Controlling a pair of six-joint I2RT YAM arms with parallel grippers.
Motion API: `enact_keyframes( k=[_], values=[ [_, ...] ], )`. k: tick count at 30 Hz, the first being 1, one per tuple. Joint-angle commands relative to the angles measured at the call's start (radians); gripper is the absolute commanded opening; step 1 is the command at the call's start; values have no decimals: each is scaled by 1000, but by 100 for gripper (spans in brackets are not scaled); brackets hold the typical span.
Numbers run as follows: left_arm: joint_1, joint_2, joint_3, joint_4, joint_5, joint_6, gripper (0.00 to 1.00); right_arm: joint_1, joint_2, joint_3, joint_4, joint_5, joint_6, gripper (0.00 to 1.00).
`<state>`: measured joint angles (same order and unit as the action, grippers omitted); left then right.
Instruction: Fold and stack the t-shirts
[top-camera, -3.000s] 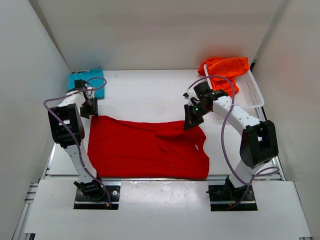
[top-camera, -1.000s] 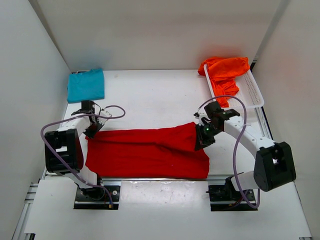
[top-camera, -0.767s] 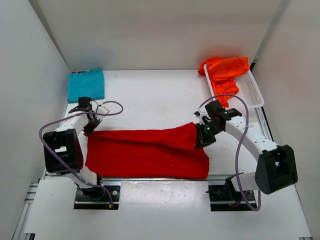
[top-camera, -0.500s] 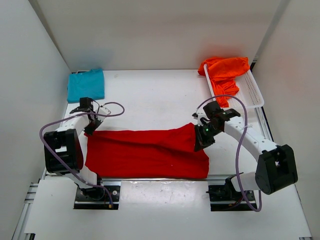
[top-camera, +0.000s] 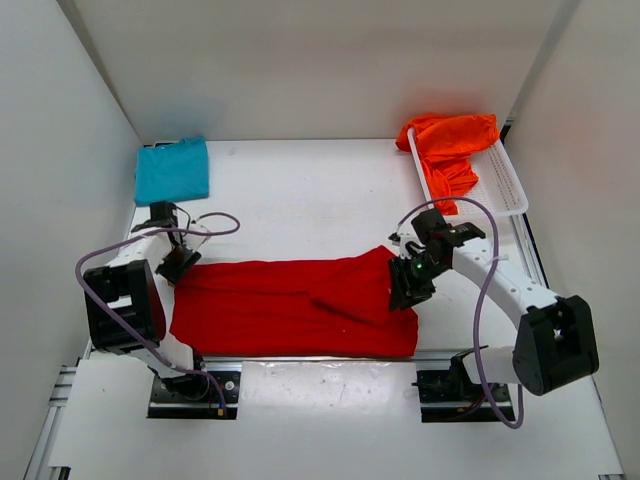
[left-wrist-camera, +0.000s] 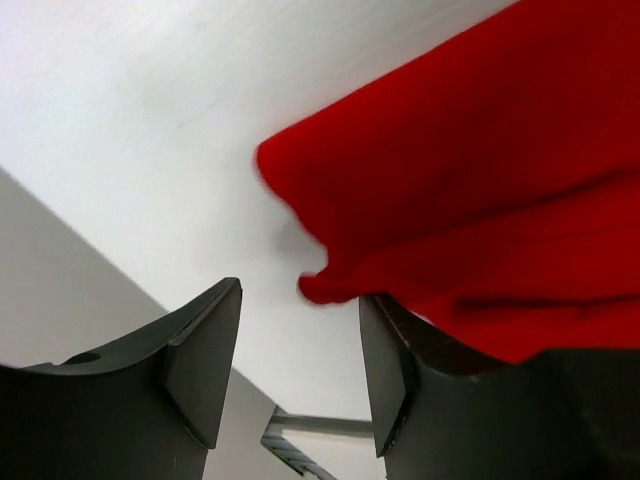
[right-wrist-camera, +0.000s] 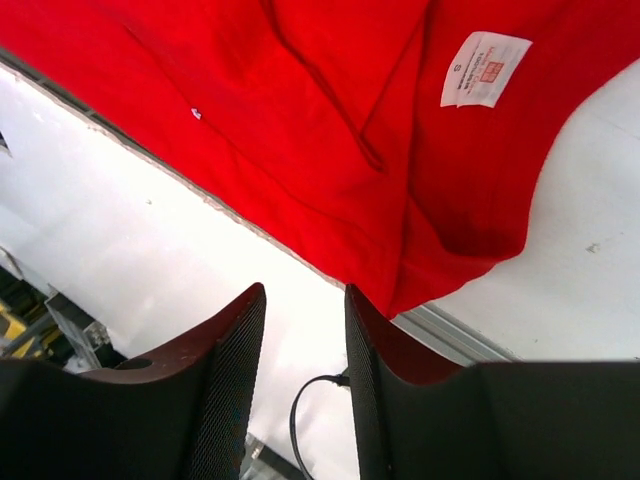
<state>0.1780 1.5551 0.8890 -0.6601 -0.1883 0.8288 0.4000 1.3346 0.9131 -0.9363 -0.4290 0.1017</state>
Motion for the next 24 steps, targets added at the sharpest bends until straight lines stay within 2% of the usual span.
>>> enact_keyframes(
  k=[1, 5, 8, 11, 13, 16, 19, 20, 22, 24],
  values=[
    [34, -79, 92, -45, -4, 6, 62, -9, -51, 1, 16, 7, 18, 43],
    [35, -108, 160, -125, 18, -14, 61, 31, -25, 36, 97, 68, 62, 46],
    [-33, -125, 215, -203, 61, -33, 61, 31, 8, 35, 155, 90, 104, 48],
    [-130, -159, 232, -222, 35, -40, 61, 52, 21, 20, 235, 116, 121, 51],
    [-166, -170, 258, -237, 70, -51, 61, 65, 20, -6, 281, 119, 137, 53],
    [-290, -164, 326, -309, 147, -89, 61, 72, 9, -69, 326, 116, 176, 54],
    [-556, -132, 346, -335, 182, -154, 61, 59, -32, -161, 396, 136, 223, 53],
    [-598, -113, 355, -331, 182, -167, 61, 57, -49, -192, 425, 165, 243, 52],
    [-749, -35, 392, -320, 252, -233, 61, 53, -104, -235, 448, 200, 277, 52],
    [-808, 34, 439, -320, 326, -276, 61, 40, -135, -270, 471, 249, 320, 49]
  ],
)
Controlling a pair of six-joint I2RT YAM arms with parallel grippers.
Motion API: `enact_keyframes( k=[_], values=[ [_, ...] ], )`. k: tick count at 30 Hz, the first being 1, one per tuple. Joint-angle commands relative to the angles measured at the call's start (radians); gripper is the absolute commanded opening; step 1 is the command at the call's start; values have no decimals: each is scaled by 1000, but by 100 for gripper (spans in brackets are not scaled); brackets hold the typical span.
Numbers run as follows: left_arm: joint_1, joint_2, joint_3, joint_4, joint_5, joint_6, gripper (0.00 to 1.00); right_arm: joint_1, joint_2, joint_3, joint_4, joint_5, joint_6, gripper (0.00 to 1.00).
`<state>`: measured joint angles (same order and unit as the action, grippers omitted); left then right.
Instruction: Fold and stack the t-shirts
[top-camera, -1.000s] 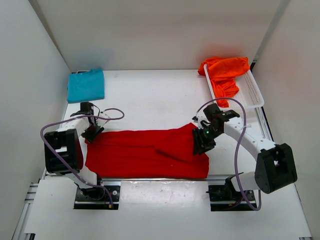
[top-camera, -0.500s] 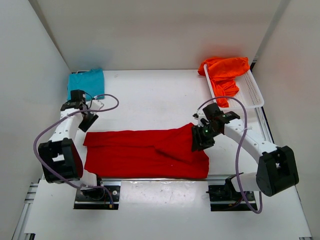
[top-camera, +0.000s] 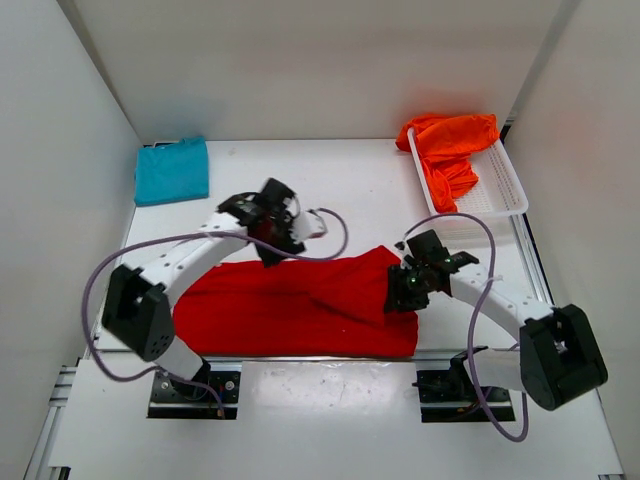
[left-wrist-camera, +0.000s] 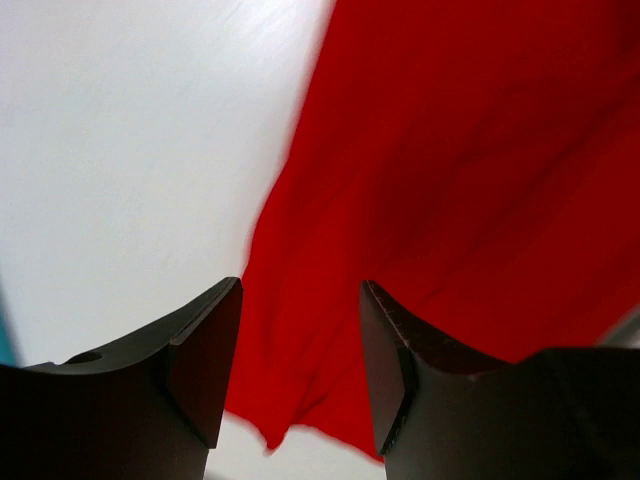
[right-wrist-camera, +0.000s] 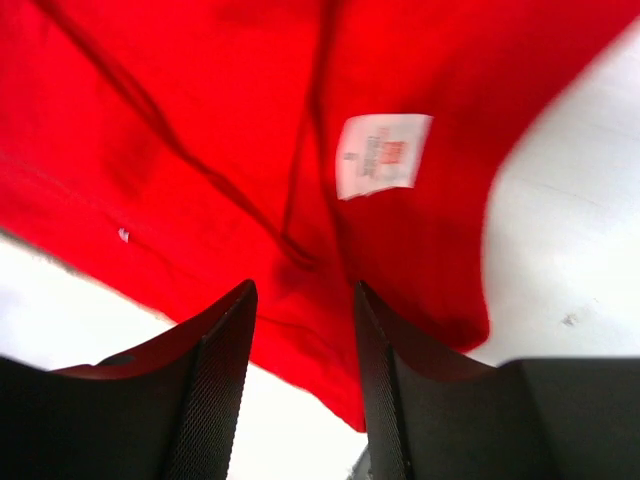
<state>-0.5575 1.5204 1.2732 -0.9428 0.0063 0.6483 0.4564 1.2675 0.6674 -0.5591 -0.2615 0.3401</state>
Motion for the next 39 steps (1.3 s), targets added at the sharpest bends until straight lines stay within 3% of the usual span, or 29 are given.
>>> enact_keyframes(
  k=[1, 5, 9, 23, 27, 30, 32, 39],
  values=[
    [-88, 120, 96, -34, 183, -131, 61, -33, -101, -52, 108, 88, 108, 49],
    [-137, 237, 201, -14, 283, -219, 61, -44, -164, -137, 201, 62, 177, 47],
    [-213, 319, 245, 18, 273, -248, 62, -16, -189, -178, 217, 94, 230, 46],
    [-295, 423, 219, 59, 299, -309, 60, 14, -125, -183, 235, 31, 241, 45],
    [-298, 437, 232, 42, 307, -291, 35, 11, -99, -178, 248, 10, 250, 40],
    [-295, 428, 229, 41, 322, -285, 9, 8, -96, -183, 257, -7, 261, 37],
    [-297, 425, 221, 41, 311, -288, 1, 11, -97, -183, 252, -15, 258, 38],
    [-308, 412, 209, 50, 316, -291, 0, 42, -102, -201, 258, -61, 293, 38]
  ],
)
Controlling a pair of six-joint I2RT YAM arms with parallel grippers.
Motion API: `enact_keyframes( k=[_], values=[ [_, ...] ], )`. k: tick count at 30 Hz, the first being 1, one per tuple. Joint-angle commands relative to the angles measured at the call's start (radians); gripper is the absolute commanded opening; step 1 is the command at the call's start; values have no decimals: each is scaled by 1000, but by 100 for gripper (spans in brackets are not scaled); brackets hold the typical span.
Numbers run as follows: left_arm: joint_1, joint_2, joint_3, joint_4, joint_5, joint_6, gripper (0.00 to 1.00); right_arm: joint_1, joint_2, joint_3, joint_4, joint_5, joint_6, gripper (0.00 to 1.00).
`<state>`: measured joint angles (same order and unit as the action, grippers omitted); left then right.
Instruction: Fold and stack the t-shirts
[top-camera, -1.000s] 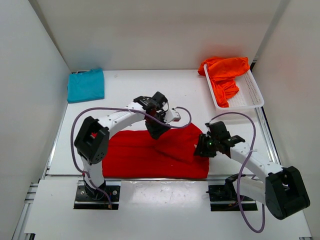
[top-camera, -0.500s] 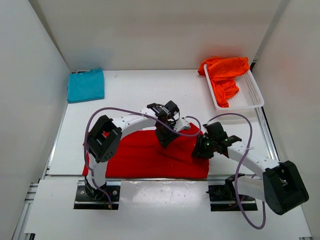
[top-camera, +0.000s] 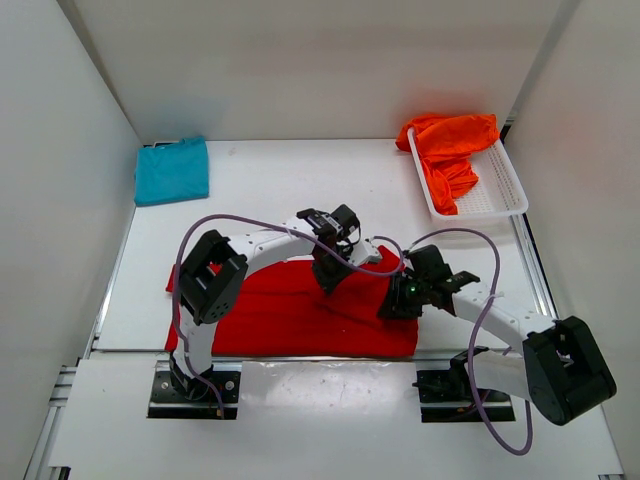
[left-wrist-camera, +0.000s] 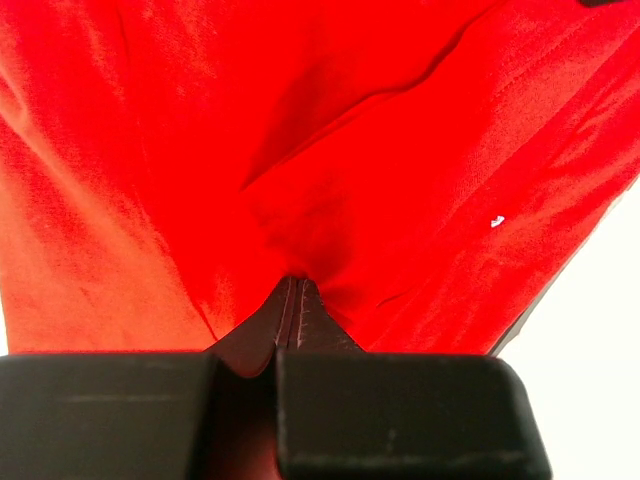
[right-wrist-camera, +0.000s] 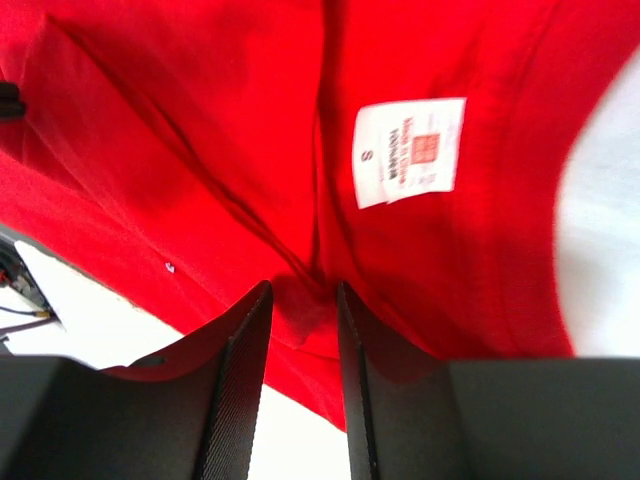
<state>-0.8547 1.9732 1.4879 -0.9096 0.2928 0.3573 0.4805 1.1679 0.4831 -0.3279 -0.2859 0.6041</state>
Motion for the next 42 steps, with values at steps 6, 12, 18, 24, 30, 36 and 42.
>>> enact_keyframes(
  k=[6, 12, 18, 24, 30, 36, 42],
  values=[
    [-17, -40, -5, 12, 29, 5, 0, 30, -8, -29, -3, -47, 60, 37],
    [-17, -51, -20, 12, 8, 14, 0, 35, -89, -6, -89, 71, 83, 41],
    [-23, -62, -34, 28, 2, 17, 0, 3, -198, -18, -83, 70, 128, 41],
    [-24, -59, -37, 25, -7, 16, 0, 26, -191, -81, -17, 34, 161, 39],
    [-24, -51, -22, 20, -4, 22, 0, 30, -82, -58, 52, -6, 145, 40],
    [-27, -48, -26, 26, -9, 22, 0, 27, -10, -40, 89, -18, 134, 39],
    [-18, -63, -28, 28, -1, 17, 0, 32, -51, -29, 50, 36, 129, 4]
  ],
)
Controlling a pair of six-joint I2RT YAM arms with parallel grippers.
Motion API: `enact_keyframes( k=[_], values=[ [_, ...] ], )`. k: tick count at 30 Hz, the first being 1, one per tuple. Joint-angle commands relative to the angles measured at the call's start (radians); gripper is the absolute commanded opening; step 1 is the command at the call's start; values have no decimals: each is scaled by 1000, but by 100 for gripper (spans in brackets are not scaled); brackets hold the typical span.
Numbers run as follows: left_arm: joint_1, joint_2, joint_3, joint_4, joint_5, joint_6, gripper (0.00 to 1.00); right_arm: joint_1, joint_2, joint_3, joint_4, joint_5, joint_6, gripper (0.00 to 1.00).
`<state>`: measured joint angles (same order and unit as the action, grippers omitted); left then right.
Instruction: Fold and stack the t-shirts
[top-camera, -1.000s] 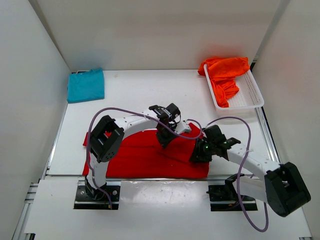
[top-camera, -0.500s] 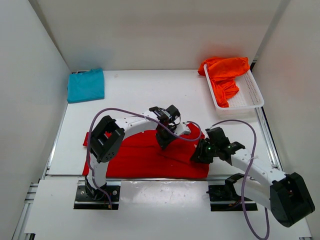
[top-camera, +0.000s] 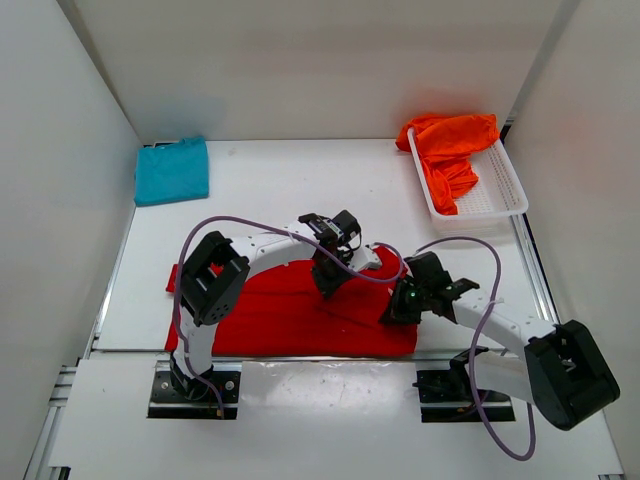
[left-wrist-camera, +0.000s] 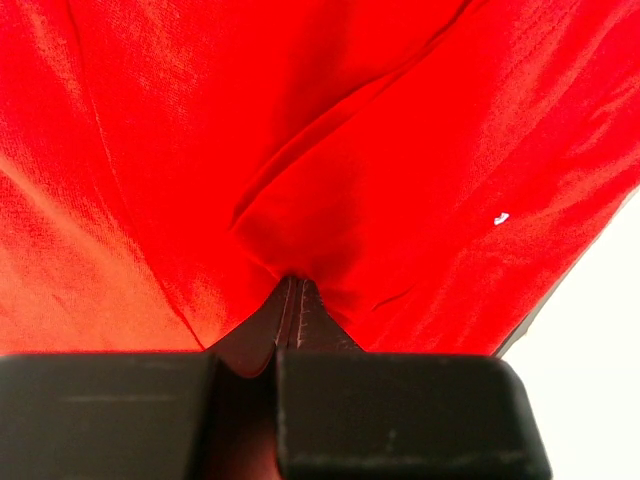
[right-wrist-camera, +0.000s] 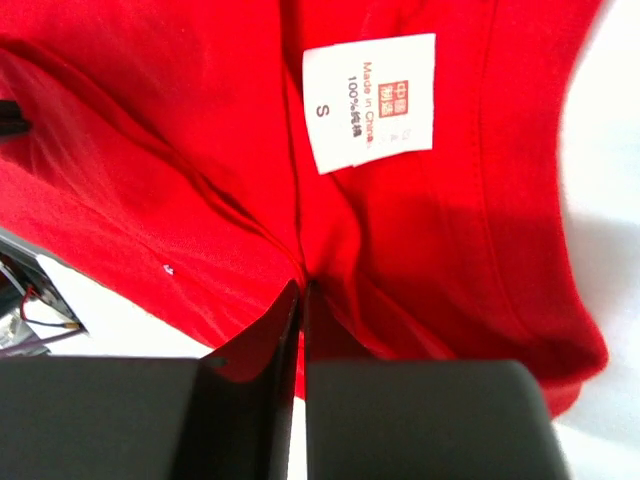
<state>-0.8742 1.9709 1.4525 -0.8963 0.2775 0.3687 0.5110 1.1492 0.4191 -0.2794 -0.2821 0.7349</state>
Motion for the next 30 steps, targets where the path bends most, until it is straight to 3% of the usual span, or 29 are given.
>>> enact_keyframes(
  k=[1, 17, 21, 30],
  values=[
    [-2, -69, 9, 7, 6, 7, 0, -5, -48, 40, -3, 37, -2, 1],
    [-2, -107, 8, 19, -3, 30, 0, 106, -261, -3, -119, 80, 58, 1],
    [-12, -106, -3, 25, -5, 22, 0, 66, -298, -66, -81, 44, 67, 18],
    [-19, -95, -17, 39, -9, 21, 0, 32, -235, -59, -27, 47, 35, 22]
  ],
)
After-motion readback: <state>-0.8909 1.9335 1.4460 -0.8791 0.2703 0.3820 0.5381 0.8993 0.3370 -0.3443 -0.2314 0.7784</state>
